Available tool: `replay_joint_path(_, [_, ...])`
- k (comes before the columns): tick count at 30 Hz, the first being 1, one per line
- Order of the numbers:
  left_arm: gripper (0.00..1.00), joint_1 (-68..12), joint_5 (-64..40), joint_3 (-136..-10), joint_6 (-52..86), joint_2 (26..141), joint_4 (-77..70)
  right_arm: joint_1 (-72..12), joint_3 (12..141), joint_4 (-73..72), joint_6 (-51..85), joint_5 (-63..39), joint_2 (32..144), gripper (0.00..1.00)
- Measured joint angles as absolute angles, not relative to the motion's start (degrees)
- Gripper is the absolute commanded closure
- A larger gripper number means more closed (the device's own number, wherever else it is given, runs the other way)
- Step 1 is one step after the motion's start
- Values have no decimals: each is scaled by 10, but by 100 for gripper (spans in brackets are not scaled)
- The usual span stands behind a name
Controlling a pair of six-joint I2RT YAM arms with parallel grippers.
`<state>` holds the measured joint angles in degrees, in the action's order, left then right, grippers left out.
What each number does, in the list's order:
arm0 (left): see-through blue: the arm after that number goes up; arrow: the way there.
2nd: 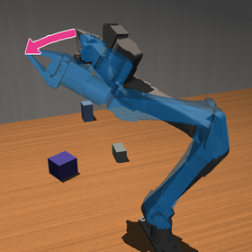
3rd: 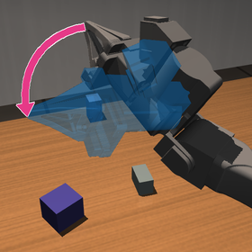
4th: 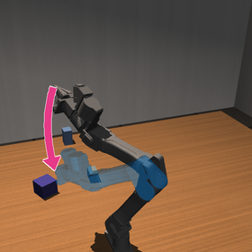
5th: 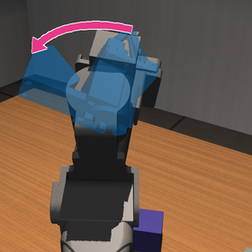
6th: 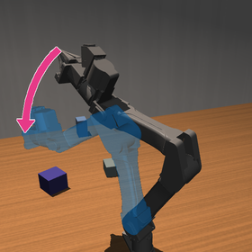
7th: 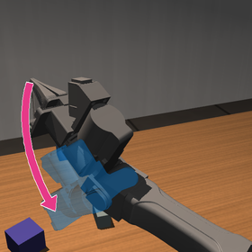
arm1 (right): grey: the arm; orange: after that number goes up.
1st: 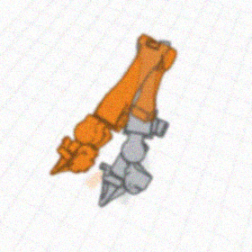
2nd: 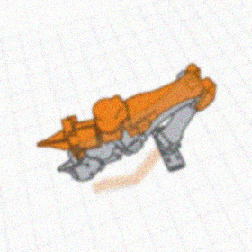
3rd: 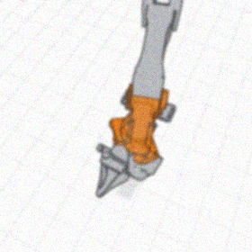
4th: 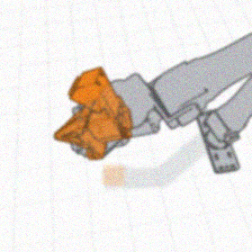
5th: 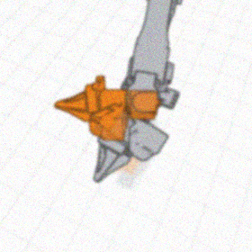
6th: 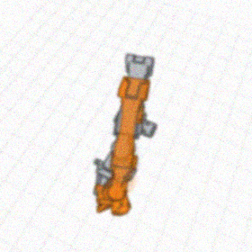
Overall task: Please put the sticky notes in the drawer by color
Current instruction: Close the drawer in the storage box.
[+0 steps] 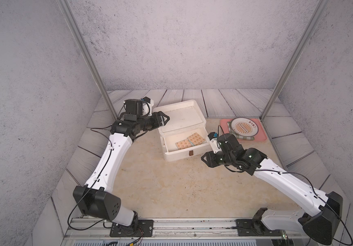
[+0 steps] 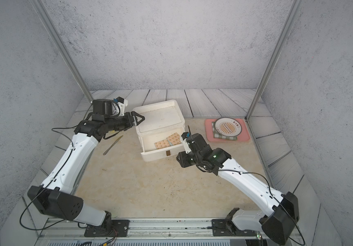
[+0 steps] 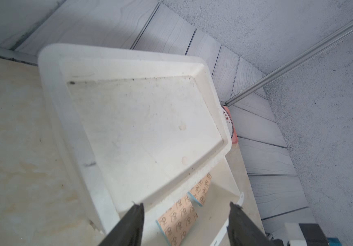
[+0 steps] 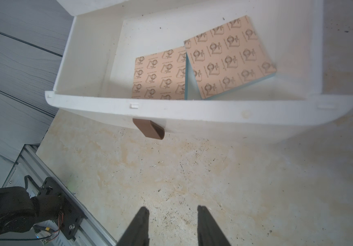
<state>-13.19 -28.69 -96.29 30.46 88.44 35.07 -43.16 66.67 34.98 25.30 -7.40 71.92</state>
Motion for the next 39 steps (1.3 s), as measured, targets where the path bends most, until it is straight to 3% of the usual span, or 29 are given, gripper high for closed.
replay_joint_path(13, [35, -178, -304, -1062, 315, 1062, 344, -469, 662, 249, 259, -67, 791, 58])
replay_joint_path(27, [34, -178, -329, -1062, 309, 1067, 345, -478, 669, 172, 243, 3, 861, 58])
replay_joint_path(39, [33, -177, -341, -1055, 295, 1067, 339, -474, 786, 136, 200, 53, 950, 56])
